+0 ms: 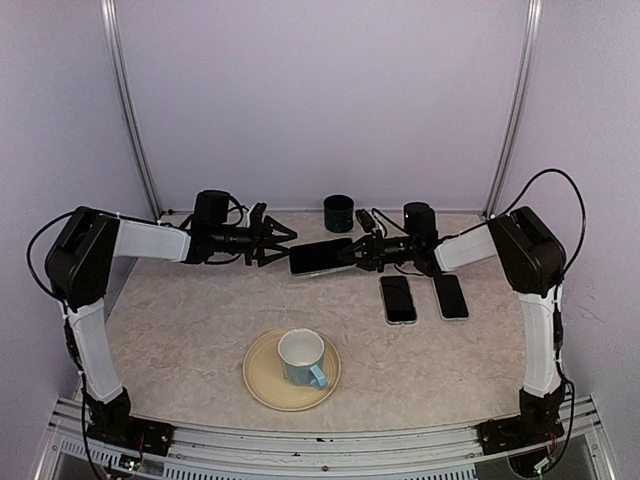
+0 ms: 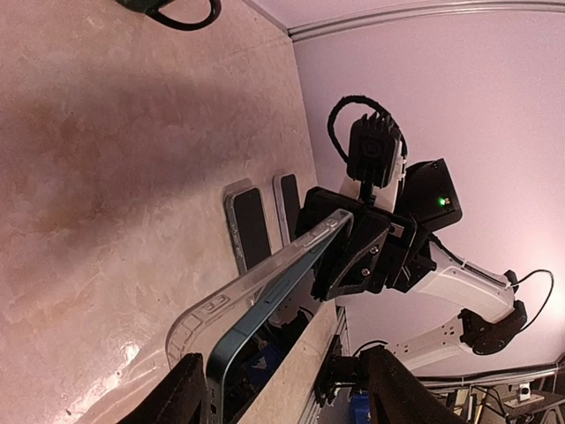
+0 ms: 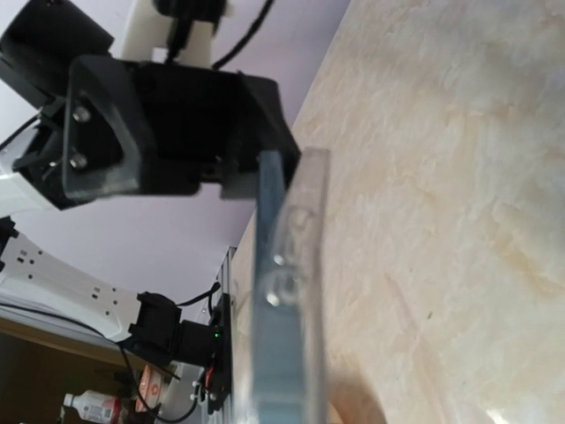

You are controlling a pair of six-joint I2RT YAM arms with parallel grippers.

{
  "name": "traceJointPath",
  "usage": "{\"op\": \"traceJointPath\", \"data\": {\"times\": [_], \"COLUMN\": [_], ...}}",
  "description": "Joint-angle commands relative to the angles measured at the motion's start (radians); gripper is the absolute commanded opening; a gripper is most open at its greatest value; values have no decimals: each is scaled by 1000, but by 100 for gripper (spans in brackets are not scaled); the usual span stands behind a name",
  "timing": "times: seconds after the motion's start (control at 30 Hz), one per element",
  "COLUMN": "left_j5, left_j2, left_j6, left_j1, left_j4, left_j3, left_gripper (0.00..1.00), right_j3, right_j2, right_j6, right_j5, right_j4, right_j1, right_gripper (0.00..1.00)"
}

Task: Put the phone into the phone case
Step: Pick up the phone with the phone case at the center of the board, then press the phone at the bottom corners of the phone case.

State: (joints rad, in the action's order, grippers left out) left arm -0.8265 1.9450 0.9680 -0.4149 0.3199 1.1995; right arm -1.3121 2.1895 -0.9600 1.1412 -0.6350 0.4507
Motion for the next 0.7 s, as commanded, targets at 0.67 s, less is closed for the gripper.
{"op": "traceJointPath", "data": {"times": [0.67], "left_j5": [-87], "left_j2": [-106], "left_j6": [-89], "left_j1": [-65], "left_j4": [131], "left_j3": [-68], "left_gripper": [65], "right_j3": [135], "right_j2": [-237], "right_j6": [183], "right_j5": [162], "right_j4": [-76], "right_j1": [-17], "right_gripper": [0]}}
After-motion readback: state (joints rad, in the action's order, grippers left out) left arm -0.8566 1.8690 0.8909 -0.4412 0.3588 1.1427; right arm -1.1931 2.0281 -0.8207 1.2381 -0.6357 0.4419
